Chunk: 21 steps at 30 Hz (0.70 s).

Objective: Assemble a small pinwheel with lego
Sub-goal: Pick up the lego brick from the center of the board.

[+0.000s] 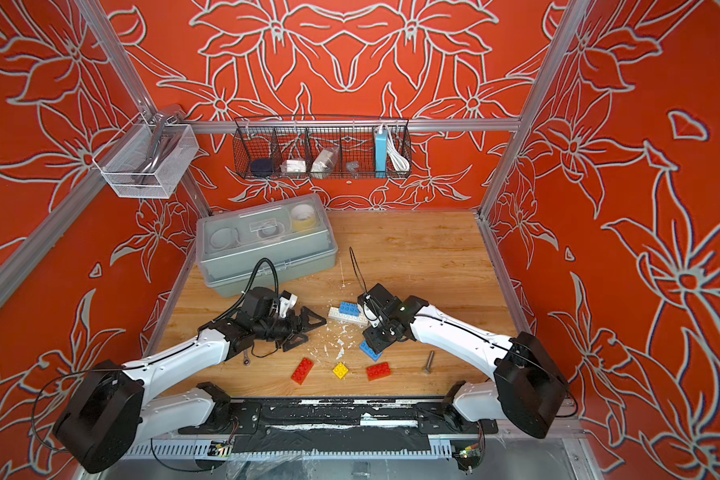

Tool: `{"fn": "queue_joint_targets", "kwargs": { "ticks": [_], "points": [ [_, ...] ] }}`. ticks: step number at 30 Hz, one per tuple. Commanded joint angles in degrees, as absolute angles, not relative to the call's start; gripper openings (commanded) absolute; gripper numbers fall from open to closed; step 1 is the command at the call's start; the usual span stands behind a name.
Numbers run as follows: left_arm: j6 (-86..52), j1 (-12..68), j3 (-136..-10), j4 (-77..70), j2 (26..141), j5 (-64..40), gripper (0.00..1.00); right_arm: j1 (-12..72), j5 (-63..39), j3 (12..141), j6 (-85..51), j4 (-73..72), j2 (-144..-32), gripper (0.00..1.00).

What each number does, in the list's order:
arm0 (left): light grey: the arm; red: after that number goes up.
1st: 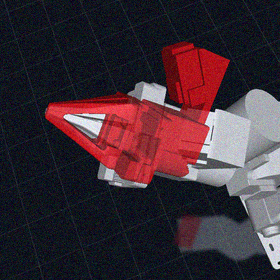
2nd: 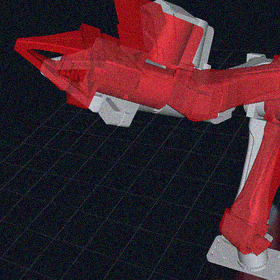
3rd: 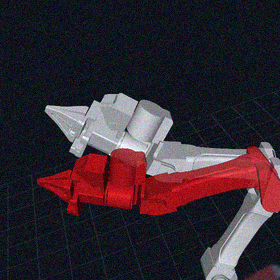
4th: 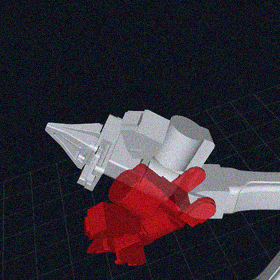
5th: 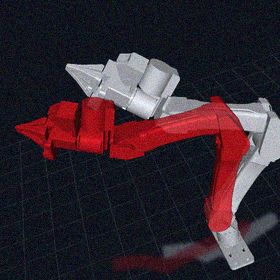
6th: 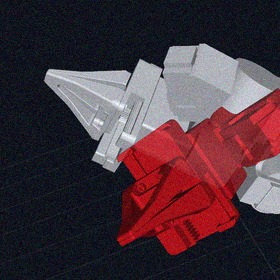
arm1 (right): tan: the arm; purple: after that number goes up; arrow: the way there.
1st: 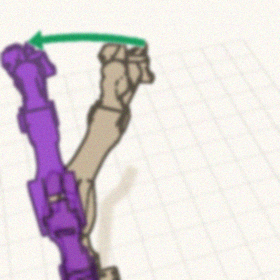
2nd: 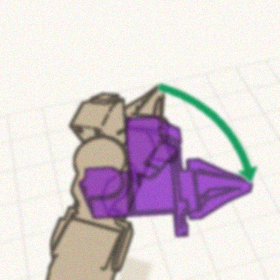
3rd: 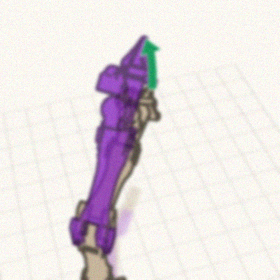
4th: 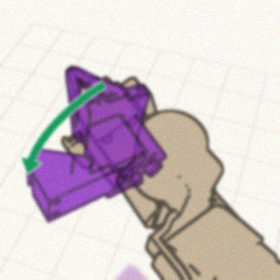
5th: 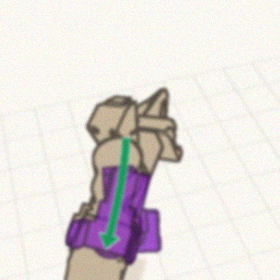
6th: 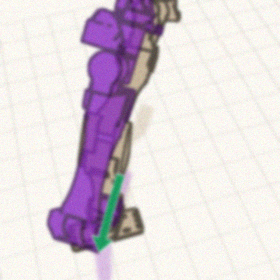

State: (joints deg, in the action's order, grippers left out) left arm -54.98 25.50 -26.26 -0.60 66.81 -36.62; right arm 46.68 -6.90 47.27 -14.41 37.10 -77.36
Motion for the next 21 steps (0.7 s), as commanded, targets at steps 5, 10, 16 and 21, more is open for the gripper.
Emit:
{"fn": "queue_joint_targets", "kwargs": {
  "ticks": [5, 10, 16, 21],
  "points": [
    [-53.4, 25.7, -28.1, 5.4, 64.7, -35.1, 0.98, 50.9, -3.8, 47.2, -15.2, 37.1, -82.3, 0.59],
    [-51.7, 25.5, -29.4, 8.7, 63.6, -34.4, 0.98, 52.5, -3.3, 46.9, -15.7, 36.0, -84.6, 0.53],
    [-50.3, 24.1, -30.3, 13.3, 60.8, -33.7, 0.96, 54.9, -1.5, 47.3, -16.7, 35.3, -83.8, 0.39],
    [-46.0, 18.1, -32.9, 21.5, 57.9, -37.3, 0.95, 56.7, -2.2, 49.5, -19.6, 32.7, -84.2, 0.37]
  ]
}}
